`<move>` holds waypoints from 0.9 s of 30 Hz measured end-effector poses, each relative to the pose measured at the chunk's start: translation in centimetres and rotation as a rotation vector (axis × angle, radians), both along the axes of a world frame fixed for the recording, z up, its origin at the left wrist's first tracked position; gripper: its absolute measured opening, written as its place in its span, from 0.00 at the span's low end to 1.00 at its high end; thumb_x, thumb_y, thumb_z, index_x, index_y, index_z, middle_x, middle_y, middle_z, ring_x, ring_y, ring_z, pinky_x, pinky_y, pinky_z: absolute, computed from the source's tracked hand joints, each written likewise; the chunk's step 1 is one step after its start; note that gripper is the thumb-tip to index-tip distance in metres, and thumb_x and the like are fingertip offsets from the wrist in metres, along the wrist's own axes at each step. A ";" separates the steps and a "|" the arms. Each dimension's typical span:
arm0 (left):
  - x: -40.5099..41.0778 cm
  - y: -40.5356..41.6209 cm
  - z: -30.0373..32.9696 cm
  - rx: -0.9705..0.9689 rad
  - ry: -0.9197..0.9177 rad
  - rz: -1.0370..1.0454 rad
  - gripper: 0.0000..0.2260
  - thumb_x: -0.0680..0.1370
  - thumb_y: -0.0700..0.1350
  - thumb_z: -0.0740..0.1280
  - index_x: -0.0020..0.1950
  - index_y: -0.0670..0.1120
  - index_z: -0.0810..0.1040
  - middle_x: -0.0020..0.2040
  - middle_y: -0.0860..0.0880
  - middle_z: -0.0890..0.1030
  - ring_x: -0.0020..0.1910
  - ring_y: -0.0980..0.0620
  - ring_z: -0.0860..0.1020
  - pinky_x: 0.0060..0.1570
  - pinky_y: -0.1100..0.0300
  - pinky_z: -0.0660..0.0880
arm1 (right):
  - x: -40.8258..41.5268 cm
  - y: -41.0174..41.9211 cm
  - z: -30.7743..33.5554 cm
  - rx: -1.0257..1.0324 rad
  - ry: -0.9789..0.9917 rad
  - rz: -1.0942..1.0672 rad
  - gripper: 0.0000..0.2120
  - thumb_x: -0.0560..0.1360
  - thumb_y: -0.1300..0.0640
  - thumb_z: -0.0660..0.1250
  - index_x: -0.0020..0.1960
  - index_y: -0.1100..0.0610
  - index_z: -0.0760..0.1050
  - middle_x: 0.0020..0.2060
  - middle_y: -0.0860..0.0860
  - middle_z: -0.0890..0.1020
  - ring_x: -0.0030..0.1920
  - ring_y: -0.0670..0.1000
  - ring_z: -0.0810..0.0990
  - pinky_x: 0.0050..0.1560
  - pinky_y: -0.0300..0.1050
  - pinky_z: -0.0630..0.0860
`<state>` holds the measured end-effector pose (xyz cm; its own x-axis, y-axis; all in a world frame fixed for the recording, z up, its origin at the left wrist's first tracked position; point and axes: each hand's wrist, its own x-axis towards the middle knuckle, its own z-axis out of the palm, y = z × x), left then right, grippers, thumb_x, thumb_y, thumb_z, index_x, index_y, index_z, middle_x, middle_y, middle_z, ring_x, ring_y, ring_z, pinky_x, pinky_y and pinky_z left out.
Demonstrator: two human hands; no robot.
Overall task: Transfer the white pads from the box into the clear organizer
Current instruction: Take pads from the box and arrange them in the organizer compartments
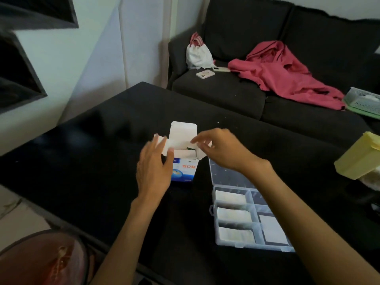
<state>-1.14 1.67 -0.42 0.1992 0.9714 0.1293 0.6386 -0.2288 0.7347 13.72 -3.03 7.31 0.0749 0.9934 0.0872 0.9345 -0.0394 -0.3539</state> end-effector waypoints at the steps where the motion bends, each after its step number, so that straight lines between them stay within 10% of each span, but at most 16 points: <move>1: -0.4 0.1 -0.3 -0.051 -0.055 -0.007 0.20 0.80 0.53 0.60 0.72 0.54 0.65 0.74 0.52 0.64 0.72 0.52 0.62 0.64 0.55 0.65 | 0.0 0.8 -0.4 -0.082 -0.043 0.012 0.12 0.78 0.57 0.61 0.60 0.54 0.77 0.59 0.51 0.79 0.58 0.50 0.77 0.59 0.47 0.75; 6: -1.3 -0.2 -0.3 -0.067 -0.231 0.099 0.13 0.72 0.52 0.72 0.54 0.54 0.76 0.57 0.56 0.77 0.56 0.55 0.75 0.44 0.62 0.69 | 1.0 -0.6 -2.3 -0.093 -0.059 -0.039 0.11 0.76 0.53 0.65 0.55 0.53 0.80 0.55 0.50 0.82 0.52 0.46 0.78 0.55 0.43 0.75; 13: -1.0 0.8 0.9 -0.796 -0.663 0.002 0.26 0.70 0.37 0.74 0.66 0.46 0.71 0.62 0.47 0.77 0.56 0.50 0.78 0.37 0.62 0.77 | 0.7 -0.8 -2.7 -0.037 -0.064 -0.114 0.10 0.75 0.53 0.67 0.54 0.53 0.81 0.51 0.50 0.83 0.46 0.46 0.79 0.49 0.43 0.78; 21: -1.7 0.9 1.0 -0.787 -0.665 -0.086 0.20 0.69 0.36 0.75 0.59 0.46 0.77 0.49 0.50 0.81 0.50 0.53 0.80 0.35 0.65 0.77 | -0.1 2.0 -2.6 -0.323 -0.392 0.018 0.24 0.71 0.48 0.71 0.64 0.55 0.73 0.56 0.52 0.79 0.52 0.52 0.78 0.46 0.42 0.73; 27: -1.7 0.7 1.0 -0.742 -0.650 -0.071 0.22 0.69 0.34 0.74 0.61 0.45 0.76 0.54 0.48 0.81 0.51 0.52 0.79 0.34 0.66 0.77 | -1.0 1.8 -3.9 -0.171 -0.422 0.015 0.17 0.73 0.49 0.69 0.59 0.53 0.78 0.53 0.53 0.81 0.49 0.53 0.80 0.46 0.43 0.74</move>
<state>-2.83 2.39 0.58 0.3661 0.8390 -0.4026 0.0623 0.4095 0.9102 12.76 -1.21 3.40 0.0540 0.9968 -0.0585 0.9964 -0.0500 0.0689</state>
